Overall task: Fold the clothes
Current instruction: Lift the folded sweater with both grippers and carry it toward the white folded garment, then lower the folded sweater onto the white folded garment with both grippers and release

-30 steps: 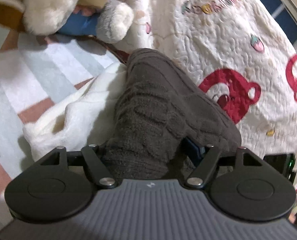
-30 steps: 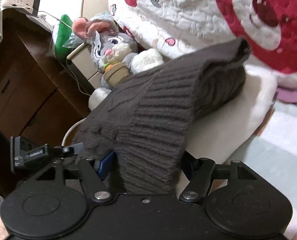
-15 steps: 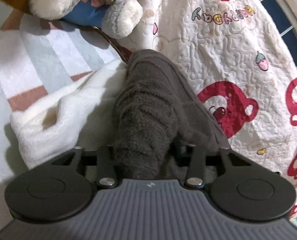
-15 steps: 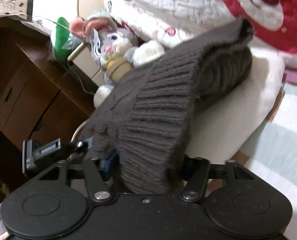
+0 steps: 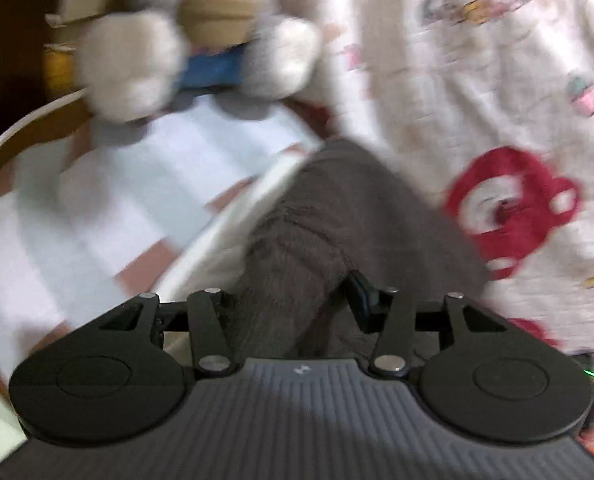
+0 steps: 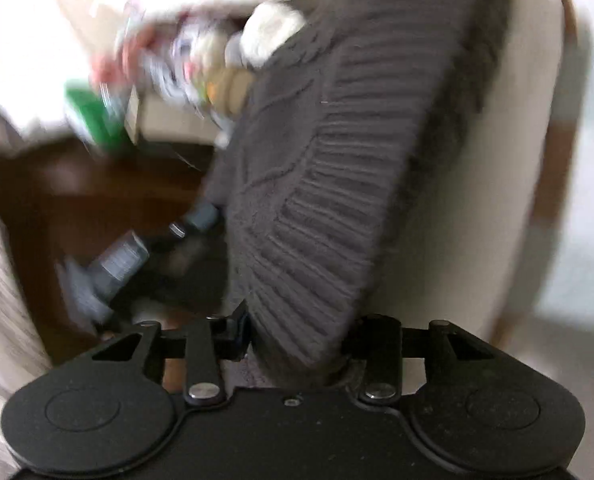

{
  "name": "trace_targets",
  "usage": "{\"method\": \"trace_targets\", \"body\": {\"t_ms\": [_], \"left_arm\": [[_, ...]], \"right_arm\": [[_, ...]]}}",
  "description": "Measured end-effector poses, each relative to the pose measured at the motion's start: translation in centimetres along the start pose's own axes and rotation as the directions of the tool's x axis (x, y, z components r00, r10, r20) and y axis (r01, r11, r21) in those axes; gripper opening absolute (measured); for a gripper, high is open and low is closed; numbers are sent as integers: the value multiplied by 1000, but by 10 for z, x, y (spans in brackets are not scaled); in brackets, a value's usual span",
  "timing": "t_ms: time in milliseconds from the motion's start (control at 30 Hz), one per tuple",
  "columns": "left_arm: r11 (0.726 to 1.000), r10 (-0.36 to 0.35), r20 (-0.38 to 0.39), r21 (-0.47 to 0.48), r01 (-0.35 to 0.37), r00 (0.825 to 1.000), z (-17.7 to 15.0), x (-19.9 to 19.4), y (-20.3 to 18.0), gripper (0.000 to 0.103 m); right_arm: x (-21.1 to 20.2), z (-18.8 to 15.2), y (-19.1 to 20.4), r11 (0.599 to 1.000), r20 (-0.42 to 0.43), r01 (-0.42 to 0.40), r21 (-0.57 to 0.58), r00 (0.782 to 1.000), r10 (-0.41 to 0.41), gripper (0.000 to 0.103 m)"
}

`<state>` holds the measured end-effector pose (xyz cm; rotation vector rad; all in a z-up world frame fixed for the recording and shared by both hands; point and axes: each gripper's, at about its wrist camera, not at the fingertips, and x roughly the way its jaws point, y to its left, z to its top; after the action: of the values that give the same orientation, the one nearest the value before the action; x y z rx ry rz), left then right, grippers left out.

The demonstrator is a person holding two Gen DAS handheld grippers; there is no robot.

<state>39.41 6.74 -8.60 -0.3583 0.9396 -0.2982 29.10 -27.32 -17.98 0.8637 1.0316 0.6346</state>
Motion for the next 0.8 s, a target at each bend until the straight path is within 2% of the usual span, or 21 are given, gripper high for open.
{"method": "trace_targets", "body": {"t_ms": [33,67,100,133,167,233,300,433,533,633,800], "left_arm": [[999,41,34,16,-42,999,-11,-1,3,52],[997,75,73,31,-77,995,-21,-4,4,53],[993,107,113,44,-113,988,-32,-7,5,53],[989,126,151,54,-136,980,-41,-12,5,53],[987,133,187,63,-147,973,-48,-19,4,53],[986,132,249,71,-154,959,-62,-31,2,55],[992,97,284,52,-117,954,-71,-39,3,62],[994,85,299,35,-100,951,-72,-35,14,64],[996,77,301,19,-87,950,-71,-30,23,64],[999,46,295,-22,-41,955,-71,-27,36,64],[999,32,281,-37,-23,959,-64,-19,42,64]], "right_arm": [[2,-10,1,998,13,28,-62,1000,-27,53],[2,-20,-1,996,30,14,-93,999,-11,53],[2,-27,-3,995,36,-22,-98,999,26,46],[1,-31,-7,994,35,-77,-81,996,80,43],[1,-33,-6,992,32,-90,-89,995,93,43],[-1,-33,1,988,26,-48,-149,998,52,43],[-5,-31,8,980,23,-11,-201,1000,16,50],[-31,-23,3,986,115,-8,-167,993,27,56],[-59,-13,-13,997,263,-12,-79,964,33,60],[-68,-3,-24,1000,323,-3,-30,946,12,62],[-86,13,-45,999,409,10,45,912,-28,62]]}}
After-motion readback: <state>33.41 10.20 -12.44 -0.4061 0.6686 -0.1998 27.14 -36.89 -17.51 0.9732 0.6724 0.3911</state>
